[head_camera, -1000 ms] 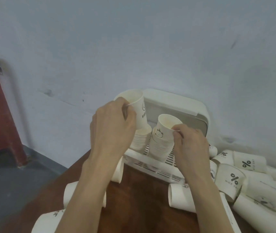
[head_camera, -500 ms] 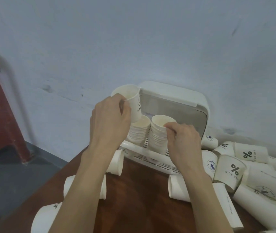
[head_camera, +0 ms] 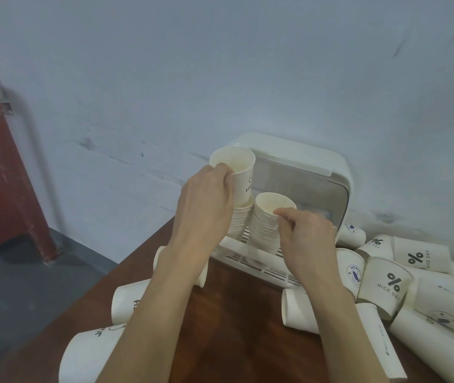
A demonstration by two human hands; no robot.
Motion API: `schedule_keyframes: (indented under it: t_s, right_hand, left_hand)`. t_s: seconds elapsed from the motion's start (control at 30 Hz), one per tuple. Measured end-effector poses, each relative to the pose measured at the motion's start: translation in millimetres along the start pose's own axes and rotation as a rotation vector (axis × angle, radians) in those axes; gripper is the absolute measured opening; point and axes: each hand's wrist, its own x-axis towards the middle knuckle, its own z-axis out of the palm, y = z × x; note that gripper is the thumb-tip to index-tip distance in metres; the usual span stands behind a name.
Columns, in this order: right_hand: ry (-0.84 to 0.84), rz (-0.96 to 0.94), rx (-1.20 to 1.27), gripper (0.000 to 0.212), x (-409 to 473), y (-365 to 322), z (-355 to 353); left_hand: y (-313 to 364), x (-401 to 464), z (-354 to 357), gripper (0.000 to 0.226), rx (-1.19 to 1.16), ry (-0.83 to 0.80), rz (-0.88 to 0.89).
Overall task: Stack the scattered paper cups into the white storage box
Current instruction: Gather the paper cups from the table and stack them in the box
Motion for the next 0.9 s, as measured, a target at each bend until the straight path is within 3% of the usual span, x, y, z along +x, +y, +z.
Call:
schedule_keyframes:
  t_s: [0.53,0.9]
  right_hand:
    - [-0.009,-0.029,0.023,0.027,-2,-2,-3]
    - [0.004,-0.006,0.068,0.036,-2,-6,-9]
  left_hand:
    - [-10,-5,16,0.031,0.187,-0.172,-0.028]
    - [-12,-8,21,0.028,0.251,-0.186,-0.011]
